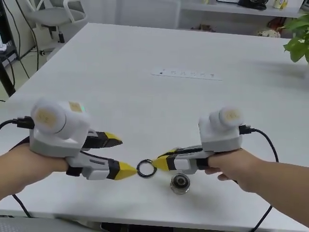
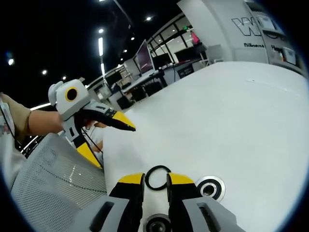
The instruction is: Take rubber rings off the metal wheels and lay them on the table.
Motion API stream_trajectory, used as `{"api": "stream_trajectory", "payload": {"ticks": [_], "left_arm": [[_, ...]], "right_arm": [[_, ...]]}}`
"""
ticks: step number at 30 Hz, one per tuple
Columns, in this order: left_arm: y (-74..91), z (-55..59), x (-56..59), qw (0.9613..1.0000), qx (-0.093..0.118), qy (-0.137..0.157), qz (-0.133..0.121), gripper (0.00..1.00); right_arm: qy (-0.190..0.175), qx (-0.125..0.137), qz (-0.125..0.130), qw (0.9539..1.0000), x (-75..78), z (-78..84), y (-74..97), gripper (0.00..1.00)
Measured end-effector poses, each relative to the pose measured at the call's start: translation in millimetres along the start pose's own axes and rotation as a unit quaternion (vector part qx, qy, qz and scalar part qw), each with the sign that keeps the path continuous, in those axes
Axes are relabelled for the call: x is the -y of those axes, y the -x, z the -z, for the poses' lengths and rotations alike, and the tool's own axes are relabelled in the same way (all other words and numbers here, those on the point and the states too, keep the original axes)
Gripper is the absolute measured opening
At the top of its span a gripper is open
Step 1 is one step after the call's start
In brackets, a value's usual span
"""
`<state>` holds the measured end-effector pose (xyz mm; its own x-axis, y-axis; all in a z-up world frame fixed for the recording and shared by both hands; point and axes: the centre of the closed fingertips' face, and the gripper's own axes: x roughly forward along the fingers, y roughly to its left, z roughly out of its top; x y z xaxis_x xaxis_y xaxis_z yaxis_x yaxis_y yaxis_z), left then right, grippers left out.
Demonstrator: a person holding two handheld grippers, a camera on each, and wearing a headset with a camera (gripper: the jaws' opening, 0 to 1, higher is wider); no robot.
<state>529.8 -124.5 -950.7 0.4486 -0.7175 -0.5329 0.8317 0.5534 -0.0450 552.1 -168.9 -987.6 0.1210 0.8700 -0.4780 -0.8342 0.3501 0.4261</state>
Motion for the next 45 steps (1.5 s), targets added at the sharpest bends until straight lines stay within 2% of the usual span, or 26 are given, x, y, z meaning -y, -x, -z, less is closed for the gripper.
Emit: {"api": "stream_trajectory", "payload": {"ticks": [9, 15, 19, 23, 25, 31, 36, 42, 45], "left_arm": [[8.2, -11.8, 3.1, 0.9999, 0.009, -0.004, 0.003, 0.53], [17.5, -28.4, 4.6, 0.9994, 0.034, 0.002, -0.001, 0.55], [21.8, -32.3, 6.2, 0.9992, 0.039, -0.001, -0.005, 0.56], [25.8, -33.8, 10.9, 0.9992, 0.039, -0.005, -0.006, 0.59], [25.7, -33.2, 15.4, 0.9993, 0.036, -0.006, -0.001, 0.61], [26.2, -33.3, 24.6, 0.9995, 0.030, -0.013, 0.002, 0.66], [29.0, -33.9, 30.5, 0.9994, 0.030, -0.016, 0.002, 0.69], [34.7, -32.1, 33.7, 0.9994, 0.035, -0.009, -0.001, 0.71], [36.5, -28.3, 33.3, 0.9996, 0.027, -0.010, -0.004, 0.72]], "right_arm": [[0.011, 0.040, 0.004, 0.9991, -9.8, -20.4, 32.0, 0.20], [0.033, 0.052, 0.013, 0.9980, -14.9, -24.9, 56.7, 0.26], [0.040, 0.061, 0.018, 0.9972, -20.0, -25.5, 72.2, 0.30], [0.055, 0.062, 0.028, 0.9962, -27.1, -21.1, 88.5, 0.35], [0.061, 0.059, 0.035, 0.9958, -23.2, -16.6, 97.1, 0.38], [0.082, 0.045, 0.055, 0.9941, -26.8, -0.8, 120.1, 0.46], [0.093, 0.037, 0.066, 0.9927, -28.6, 10.6, 133.1, 0.52], [0.090, 0.041, 0.080, 0.9919, -26.3, 18.9, 146.7, 0.57], [0.096, 0.035, 0.085, 0.9911, -24.9, 23.9, 149.9, 0.60]]}}
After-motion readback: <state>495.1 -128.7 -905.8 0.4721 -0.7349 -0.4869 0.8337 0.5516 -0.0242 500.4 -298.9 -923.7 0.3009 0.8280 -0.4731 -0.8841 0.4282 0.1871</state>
